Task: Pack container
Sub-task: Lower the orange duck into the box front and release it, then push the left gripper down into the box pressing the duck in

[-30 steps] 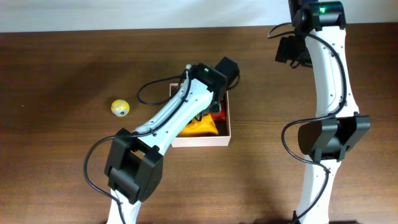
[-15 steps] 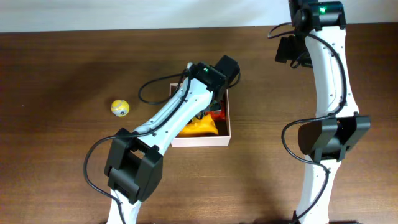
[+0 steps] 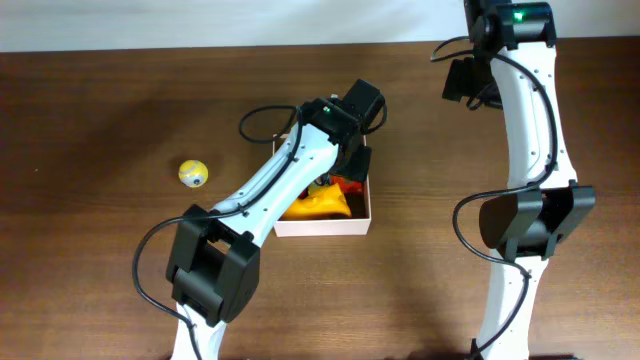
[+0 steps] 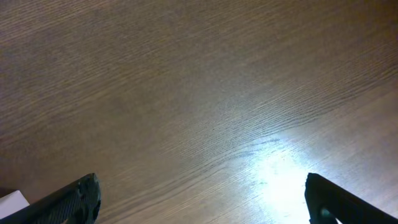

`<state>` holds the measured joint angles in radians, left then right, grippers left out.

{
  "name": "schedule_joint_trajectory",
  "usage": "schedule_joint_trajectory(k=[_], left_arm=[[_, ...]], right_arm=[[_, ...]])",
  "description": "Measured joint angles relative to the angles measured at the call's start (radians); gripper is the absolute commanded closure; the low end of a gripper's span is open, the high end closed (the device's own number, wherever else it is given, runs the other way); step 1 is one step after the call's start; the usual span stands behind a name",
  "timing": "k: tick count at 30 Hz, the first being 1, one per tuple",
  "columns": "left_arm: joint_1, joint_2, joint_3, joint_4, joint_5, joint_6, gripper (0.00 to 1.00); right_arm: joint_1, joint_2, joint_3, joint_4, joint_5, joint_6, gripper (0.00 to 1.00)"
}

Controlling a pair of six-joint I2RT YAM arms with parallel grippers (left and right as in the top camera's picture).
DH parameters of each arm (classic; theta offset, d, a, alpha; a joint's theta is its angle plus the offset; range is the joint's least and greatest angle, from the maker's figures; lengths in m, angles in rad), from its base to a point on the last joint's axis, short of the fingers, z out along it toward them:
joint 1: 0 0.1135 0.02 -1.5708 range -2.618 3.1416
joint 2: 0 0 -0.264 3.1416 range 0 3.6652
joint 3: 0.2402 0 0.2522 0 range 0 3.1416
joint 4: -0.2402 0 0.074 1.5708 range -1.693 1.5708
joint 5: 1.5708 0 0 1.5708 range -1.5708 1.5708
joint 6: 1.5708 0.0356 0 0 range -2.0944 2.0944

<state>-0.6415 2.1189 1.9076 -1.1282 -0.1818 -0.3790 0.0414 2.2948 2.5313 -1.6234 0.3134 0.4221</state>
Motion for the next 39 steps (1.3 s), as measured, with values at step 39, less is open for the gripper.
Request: schedule_joint_trajectory(k=[39], left_arm=[[0.124,0.000,0.000,-0.170,0.257,0.292,0.04]], right_arm=[[0.000,0.000,0.000,0.000,0.000,0.000,0.01]])
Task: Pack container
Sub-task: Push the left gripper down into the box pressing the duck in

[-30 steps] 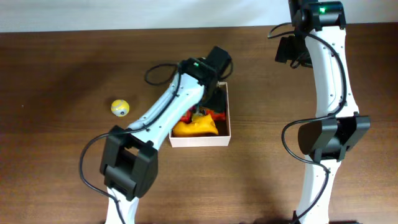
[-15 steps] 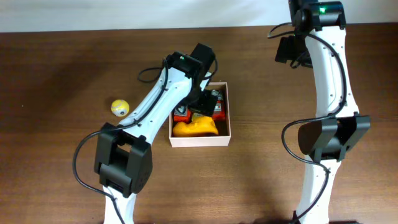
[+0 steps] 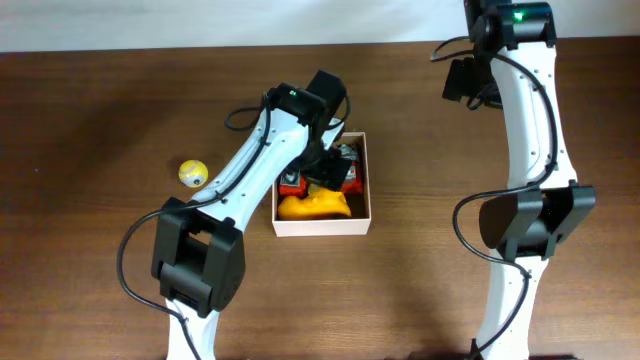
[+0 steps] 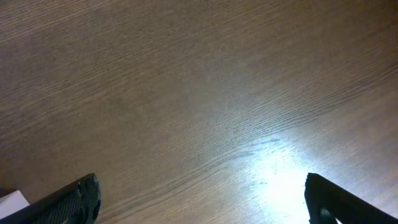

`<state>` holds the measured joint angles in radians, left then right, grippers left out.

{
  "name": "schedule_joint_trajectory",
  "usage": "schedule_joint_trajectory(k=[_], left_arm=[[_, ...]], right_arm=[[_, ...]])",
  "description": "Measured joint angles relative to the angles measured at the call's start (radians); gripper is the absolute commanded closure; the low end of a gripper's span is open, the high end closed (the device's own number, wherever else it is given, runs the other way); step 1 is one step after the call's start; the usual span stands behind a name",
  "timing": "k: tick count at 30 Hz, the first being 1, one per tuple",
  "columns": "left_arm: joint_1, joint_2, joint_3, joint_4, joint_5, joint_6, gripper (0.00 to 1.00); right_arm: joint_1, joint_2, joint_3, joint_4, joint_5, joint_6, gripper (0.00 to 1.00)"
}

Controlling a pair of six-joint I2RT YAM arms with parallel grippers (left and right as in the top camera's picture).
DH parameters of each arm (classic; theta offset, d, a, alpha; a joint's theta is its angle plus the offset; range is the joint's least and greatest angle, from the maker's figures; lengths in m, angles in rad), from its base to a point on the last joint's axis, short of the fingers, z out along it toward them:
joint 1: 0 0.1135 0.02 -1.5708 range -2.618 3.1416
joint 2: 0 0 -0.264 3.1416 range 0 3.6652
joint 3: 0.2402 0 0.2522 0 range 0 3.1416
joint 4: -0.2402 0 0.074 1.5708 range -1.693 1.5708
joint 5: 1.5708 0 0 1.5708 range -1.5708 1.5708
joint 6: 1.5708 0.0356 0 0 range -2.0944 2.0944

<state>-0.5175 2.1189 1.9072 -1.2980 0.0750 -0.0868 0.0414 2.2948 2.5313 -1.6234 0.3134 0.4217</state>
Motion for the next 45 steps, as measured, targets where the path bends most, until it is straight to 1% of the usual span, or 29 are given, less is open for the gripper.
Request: schedule_joint_trajectory(k=[5,14,28,40,45], left_arm=[[0.000,0.000,-0.002,-0.046,0.001,0.045,0.04],[0.000,0.000,-0.003,-0.049,0.001,0.106,0.04],[0.000,0.000,-0.065,-0.038,0.001,0.136,0.04],[0.000,0.000,-0.066,0.100,0.001,0.140,0.04],[0.000,0.000,-0.066,0.134,0.001,0.140,0.05]], right_arm=[[0.000,0.000,0.000,0.000,0.000,0.001,0.01],[0.000,0.000,0.000,0.000,0.000,0.000,0.01],[0.000,0.000,0.000,0.000,0.000,0.000,0.01],[0.000,0.000,0.000,0.000,0.000,0.000,0.01],[0.000,0.000,0.000,0.000,0.000,0.000,0.01]])
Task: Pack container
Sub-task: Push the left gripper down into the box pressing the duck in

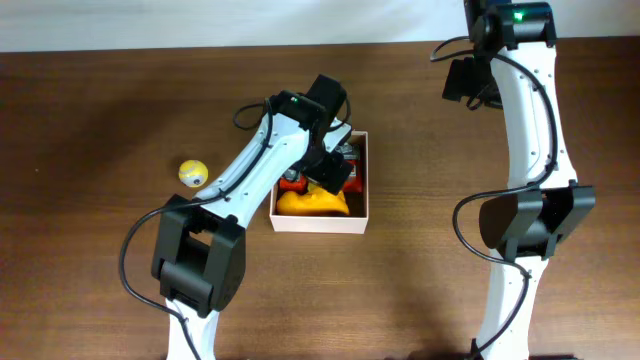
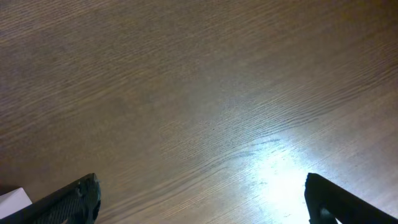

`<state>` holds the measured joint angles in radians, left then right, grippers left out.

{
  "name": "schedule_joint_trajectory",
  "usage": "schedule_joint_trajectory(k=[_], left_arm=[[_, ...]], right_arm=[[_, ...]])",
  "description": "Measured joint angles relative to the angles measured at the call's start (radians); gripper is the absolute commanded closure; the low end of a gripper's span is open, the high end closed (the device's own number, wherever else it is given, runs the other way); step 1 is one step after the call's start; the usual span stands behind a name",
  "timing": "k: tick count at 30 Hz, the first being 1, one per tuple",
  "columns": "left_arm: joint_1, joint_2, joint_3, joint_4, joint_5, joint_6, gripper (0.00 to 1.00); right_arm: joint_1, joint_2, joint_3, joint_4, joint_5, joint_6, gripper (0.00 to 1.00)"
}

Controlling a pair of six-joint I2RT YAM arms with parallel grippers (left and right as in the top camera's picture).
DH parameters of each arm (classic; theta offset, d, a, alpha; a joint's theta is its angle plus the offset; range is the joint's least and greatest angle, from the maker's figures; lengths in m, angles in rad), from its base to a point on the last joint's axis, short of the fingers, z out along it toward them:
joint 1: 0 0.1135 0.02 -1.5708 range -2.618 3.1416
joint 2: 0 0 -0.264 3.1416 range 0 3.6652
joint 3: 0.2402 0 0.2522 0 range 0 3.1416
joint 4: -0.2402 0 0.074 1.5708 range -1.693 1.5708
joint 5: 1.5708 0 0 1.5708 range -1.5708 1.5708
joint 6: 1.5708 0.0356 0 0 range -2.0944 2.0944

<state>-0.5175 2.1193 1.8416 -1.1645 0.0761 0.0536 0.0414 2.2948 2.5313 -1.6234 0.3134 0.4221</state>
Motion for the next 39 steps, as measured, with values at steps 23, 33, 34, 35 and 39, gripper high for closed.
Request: schedule_joint_trajectory(k=[23,33,34,35,39], left_arm=[[-0.003,0.000,0.000,0.018,-0.134,-0.047,0.05],[-0.003,0.000,0.000,0.031,-0.159,-0.058,0.04],[-0.003,0.000,0.000,0.033,-0.159,-0.058,0.04],[-0.003,0.000,0.000,0.036,-0.159,-0.058,0.04],[-0.003,0.000,0.000,0.068,-0.159,-0.058,0.04]], right_arm=[[0.000,0.000,0.000,0.000,0.000,0.000,0.01],[0.000,0.000,0.000,0.000,0.000,0.000,0.01],[0.000,0.000,0.000,0.000,0.000,0.000,0.01],[0.000,0.000,0.000,0.000,0.000,0.000,0.01],[0.000,0.000,0.000,0.000,0.000,0.000,0.01]])
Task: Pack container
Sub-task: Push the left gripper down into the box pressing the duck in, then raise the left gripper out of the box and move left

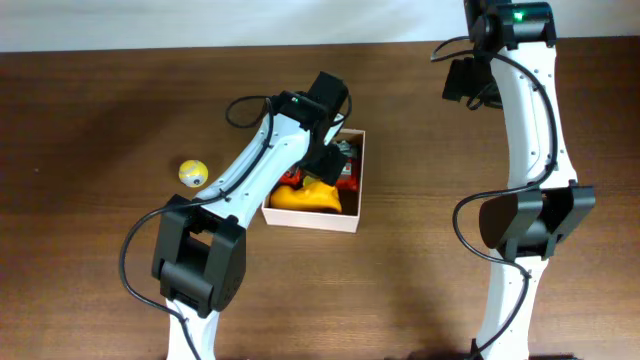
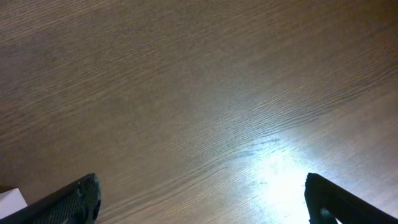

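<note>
A white open box (image 1: 303, 220) lies mid-table, turned a little clockwise. Inside it are a yellow toy (image 1: 305, 198), red pieces (image 1: 346, 183) and a dark item at the far end. My left gripper (image 1: 322, 168) reaches down into the box over the toys; its wrist hides the fingertips. A yellow ball (image 1: 193, 173) lies on the table left of the box. My right gripper (image 2: 202, 202) hangs open over bare wood at the far right, nothing between its fingers (image 2: 79, 198).
The brown wooden table (image 1: 90, 120) runs to a pale wall at the back. My right arm (image 1: 535, 130) stands tall along the right side. A white corner (image 2: 9, 198) of the box shows at the right wrist view's lower left edge.
The box has slid a little to the left and turned slightly clockwise, with my left gripper still down inside it. The ball and my right arm have not moved.
My left gripper first stood over the box's far right corner, covering much of it. Then it was lower inside the box, near the left middle. After that the box stood a bit further left, and now further still and skewed.
</note>
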`<state>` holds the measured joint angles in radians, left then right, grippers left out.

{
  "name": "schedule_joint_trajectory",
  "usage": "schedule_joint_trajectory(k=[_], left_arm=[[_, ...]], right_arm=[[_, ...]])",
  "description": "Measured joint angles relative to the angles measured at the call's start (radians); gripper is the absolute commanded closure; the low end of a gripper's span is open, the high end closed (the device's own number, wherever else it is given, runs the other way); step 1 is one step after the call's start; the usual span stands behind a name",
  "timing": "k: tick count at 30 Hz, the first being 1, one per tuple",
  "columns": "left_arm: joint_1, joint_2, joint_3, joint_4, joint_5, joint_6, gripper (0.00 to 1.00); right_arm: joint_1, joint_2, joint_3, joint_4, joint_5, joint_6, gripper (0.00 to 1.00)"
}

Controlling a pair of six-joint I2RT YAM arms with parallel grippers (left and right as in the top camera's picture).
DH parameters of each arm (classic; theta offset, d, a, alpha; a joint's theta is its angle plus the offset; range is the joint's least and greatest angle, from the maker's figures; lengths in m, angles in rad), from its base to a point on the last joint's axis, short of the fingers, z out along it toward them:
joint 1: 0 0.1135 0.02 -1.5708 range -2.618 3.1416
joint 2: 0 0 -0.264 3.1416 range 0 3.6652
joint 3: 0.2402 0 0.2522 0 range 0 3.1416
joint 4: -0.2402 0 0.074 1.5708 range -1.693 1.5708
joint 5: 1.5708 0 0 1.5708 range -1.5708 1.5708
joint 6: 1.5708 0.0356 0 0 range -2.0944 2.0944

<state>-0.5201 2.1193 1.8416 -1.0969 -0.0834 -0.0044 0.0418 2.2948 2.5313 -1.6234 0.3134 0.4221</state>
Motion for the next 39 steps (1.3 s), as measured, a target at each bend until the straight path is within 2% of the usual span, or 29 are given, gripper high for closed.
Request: schedule_joint_trajectory(k=[12,15,16,19,24,30,39], left_arm=[[0.001,0.000,0.000,0.088,0.031,0.000,0.04],[0.006,0.004,0.031,0.071,0.025,-0.012,0.03],[0.010,0.007,0.058,0.054,0.014,-0.024,0.00],[0.035,0.013,0.172,-0.020,-0.039,-0.066,0.01],[0.133,0.013,0.385,-0.224,-0.135,-0.136,0.01],[0.316,0.013,0.439,-0.426,-0.193,-0.214,0.01],[0.524,0.013,0.321,-0.431,-0.198,-0.248,0.01]], right_arm=[[0.000,0.000,0.000,0.000,0.000,0.000,0.01],[0.000,0.000,0.000,0.000,0.000,0.000,0.01],[0.000,0.000,0.000,0.000,0.000,0.000,0.01],[0.000,0.000,0.000,0.000,0.000,0.000,0.01],[0.000,0.000,0.000,0.000,0.000,0.000,0.01],[0.000,0.000,0.000,0.000,0.000,0.000,0.01],[0.000,0.000,0.000,0.000,0.000,0.000,0.01]])
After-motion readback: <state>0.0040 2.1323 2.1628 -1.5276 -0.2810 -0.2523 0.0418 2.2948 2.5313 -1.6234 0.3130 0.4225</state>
